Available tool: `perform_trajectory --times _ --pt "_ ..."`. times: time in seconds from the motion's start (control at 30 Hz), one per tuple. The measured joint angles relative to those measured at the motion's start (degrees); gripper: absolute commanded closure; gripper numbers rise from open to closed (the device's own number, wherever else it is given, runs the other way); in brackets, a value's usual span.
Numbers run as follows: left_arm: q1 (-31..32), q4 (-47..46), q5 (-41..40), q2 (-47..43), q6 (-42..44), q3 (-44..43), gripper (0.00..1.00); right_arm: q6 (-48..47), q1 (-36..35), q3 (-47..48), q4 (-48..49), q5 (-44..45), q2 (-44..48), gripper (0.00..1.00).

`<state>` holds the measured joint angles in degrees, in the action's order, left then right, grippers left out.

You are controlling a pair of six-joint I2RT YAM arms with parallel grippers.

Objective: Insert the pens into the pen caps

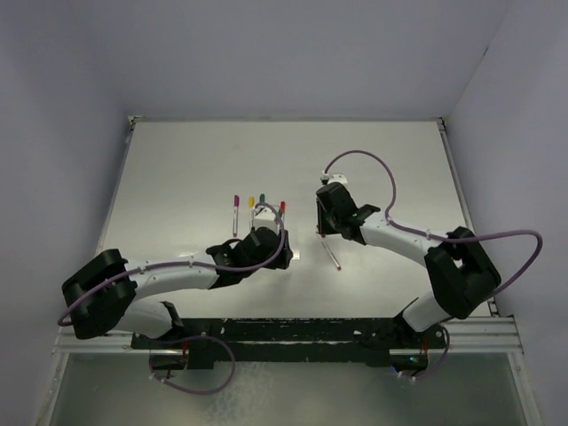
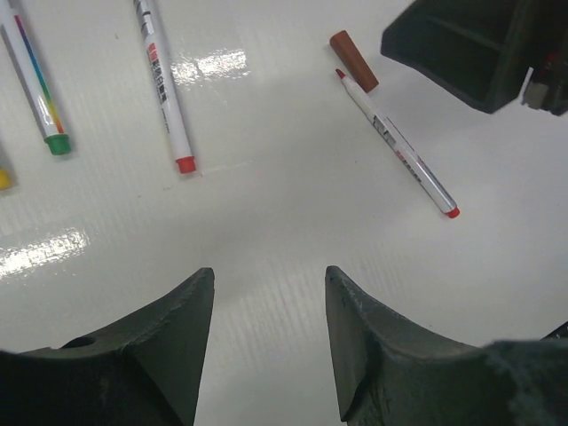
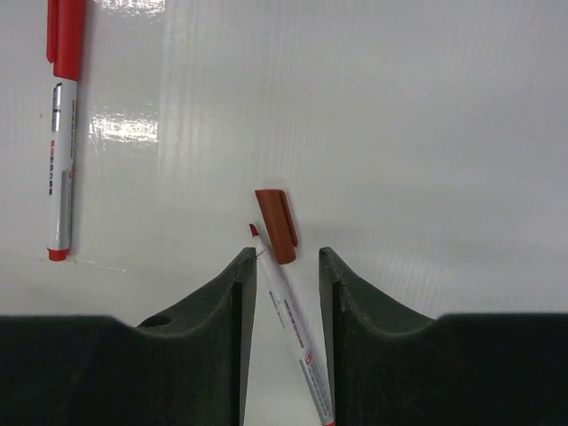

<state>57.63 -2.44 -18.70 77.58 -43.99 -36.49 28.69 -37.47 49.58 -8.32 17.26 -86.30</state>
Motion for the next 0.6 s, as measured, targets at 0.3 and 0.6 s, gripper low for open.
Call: perform_trajectory --times 0.3,0.6 --pt "5.22 -0.13 -1.31 1.49 0.11 -0.04 0.45 -3.23 -0.02 3.65 2.21 -3.54 -5.60 0.65" --pt "6.71 -0.68 -1.29 3.61 0.17 -1.07 0.45 -4.11 0.00 5.07 1.77 -2.80 -9.68 0.68"
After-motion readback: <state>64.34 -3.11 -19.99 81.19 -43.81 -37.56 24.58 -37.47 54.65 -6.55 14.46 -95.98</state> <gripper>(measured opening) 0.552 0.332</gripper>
